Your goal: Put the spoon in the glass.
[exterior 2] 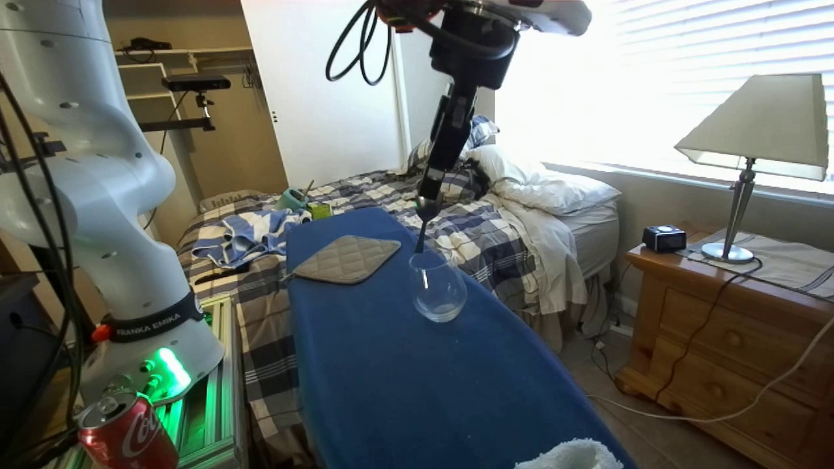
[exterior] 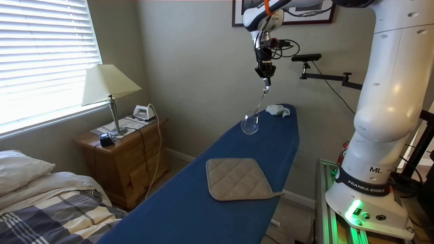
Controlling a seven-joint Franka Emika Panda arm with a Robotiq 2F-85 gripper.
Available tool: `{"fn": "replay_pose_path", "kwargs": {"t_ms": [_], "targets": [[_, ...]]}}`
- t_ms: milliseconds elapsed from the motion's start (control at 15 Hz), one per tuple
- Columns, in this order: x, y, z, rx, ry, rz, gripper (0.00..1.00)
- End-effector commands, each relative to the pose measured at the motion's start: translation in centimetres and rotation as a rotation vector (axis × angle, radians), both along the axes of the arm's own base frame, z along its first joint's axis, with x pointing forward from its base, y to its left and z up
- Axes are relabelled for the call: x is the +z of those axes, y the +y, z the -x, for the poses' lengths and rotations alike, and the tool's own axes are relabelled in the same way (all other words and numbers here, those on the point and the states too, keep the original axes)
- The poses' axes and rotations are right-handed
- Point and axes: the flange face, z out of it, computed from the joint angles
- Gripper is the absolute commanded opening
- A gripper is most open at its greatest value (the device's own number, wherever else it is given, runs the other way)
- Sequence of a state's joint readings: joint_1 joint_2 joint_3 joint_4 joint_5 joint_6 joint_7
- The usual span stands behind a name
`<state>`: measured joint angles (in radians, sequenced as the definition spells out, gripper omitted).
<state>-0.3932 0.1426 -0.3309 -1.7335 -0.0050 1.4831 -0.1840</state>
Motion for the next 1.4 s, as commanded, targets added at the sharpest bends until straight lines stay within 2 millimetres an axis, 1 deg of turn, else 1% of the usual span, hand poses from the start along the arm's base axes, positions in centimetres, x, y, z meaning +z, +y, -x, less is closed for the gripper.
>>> {"fn": "replay_pose_path", "kwargs": {"t_ms": [0,467,933,1333], "targets": [[-1.1,-1.1,-1.1,-0.029,0.019,0.024,0.01],[-2.9,-1.5,-2.6,-0.05,0.013,0.027,0.01],[-4.7,-0.6,-3.0,-0.07,0.026,0.003,0.01],[-5.7,-0.2,-3.9,-0.076,0.046,0.013,0.02]]}}
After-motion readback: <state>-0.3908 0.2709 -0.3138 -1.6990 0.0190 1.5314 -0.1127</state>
